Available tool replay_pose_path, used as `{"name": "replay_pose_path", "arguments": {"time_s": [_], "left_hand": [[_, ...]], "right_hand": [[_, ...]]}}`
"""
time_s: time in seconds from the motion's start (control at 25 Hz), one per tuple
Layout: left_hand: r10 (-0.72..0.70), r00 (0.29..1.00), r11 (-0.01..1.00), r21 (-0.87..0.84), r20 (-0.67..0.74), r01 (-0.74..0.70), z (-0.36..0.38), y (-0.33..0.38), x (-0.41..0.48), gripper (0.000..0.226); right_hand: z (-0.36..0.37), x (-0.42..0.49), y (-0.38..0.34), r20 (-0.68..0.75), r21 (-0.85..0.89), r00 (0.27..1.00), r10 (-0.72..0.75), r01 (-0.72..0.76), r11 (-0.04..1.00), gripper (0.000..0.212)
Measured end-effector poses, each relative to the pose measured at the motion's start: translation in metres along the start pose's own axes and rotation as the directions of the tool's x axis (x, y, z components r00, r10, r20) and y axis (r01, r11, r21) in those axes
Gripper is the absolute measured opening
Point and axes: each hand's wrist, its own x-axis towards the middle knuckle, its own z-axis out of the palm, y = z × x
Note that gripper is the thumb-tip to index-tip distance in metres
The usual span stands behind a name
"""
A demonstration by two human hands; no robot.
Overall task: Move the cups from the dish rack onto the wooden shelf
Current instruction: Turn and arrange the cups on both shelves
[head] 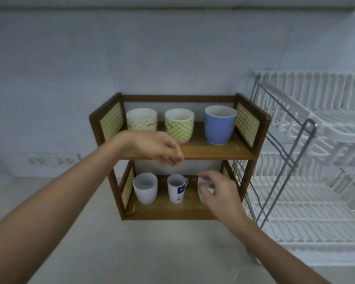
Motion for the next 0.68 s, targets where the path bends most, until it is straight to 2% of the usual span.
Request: {"name": "replay_pose_path", "arguments": {"time_s": [0.04, 0.08, 0.12, 0.16, 0.2, 0.24, 0.28, 0.32, 0.36, 0.44, 0.56, 0.68], "left_hand": [[0.036, 0.976, 0.999, 0.025, -0.213, -0.032, -0.021, 0.006, -0.007, 0.018], [0.085, 0.887, 0.994, 0.097, -0.453, -0.046, -0.039, 0.01, -0.011, 0.016], [0.143, 0.735, 0.979, 0.202, -0.663, -0.009, -0.054, 0.012, -0.011, 0.018], [0.179, 0.591, 0.954, 0.286, -0.787, 0.092, -0.066, 0.009, -0.009, 0.024], [0.166, 0.536, 0.916, 0.331, -0.828, 0.227, -0.073, 0.003, -0.005, 0.035], [0.083, 0.561, 0.861, 0.343, -0.823, 0.376, -0.077, -0.004, 0.0, 0.051], [-0.051, 0.615, 0.799, 0.338, -0.786, 0.498, -0.078, -0.011, 0.005, 0.069], [-0.175, 0.644, 0.755, 0.318, -0.744, 0.573, -0.079, -0.018, 0.009, 0.084], [-0.252, 0.655, 0.747, 0.287, -0.712, 0.6, -0.079, -0.023, 0.012, 0.092], [-0.277, 0.66, 0.77, 0.249, -0.698, 0.587, -0.082, -0.029, 0.015, 0.1], [-0.243, 0.687, 0.744, 0.324, -0.685, 0.585, -0.087, -0.024, 0.013, 0.111], [-0.198, 0.766, 0.725, 0.434, -0.612, 0.535, -0.091, -0.018, 0.006, 0.091]], "right_hand": [[-0.014, 0.029, -0.026, -0.079, 0.024, 0.991, -0.111, 0.113, 0.993, 0.024], [-0.027, 0.057, -0.05, -0.127, 0.028, 0.972, -0.197, 0.202, 0.979, 0.021], [-0.036, 0.085, -0.071, -0.135, 0.015, 0.955, -0.263, 0.267, 0.964, 0.02], [-0.043, 0.113, -0.087, -0.085, -0.028, 0.948, -0.305, 0.304, 0.952, 0.024], [-0.048, 0.139, -0.099, 0.041, -0.124, 0.948, -0.316, 0.318, 0.94, 0.031], [-0.05, 0.163, -0.109, 0.228, -0.261, 0.933, -0.278, 0.334, 0.906, 0.039], [-0.05, 0.181, -0.113, 0.414, -0.391, 0.891, -0.189, 0.361, 0.846, 0.051], [-0.048, 0.196, -0.113, 0.544, -0.481, 0.835, -0.083, 0.391, 0.785, 0.064], [-0.044, 0.207, -0.111, 0.616, -0.531, 0.787, 0.004, 0.412, 0.74, 0.075], [-0.036, 0.219, -0.101, 0.663, -0.573, 0.742, 0.101, 0.417, 0.705, 0.086], [-0.031, 0.228, -0.094, 0.672, -0.542, 0.737, 0.074, 0.421, 0.727, 0.081], [-0.031, 0.232, -0.096, 0.665, -0.526, 0.745, 0.053, 0.415, 0.743, 0.08]]}}
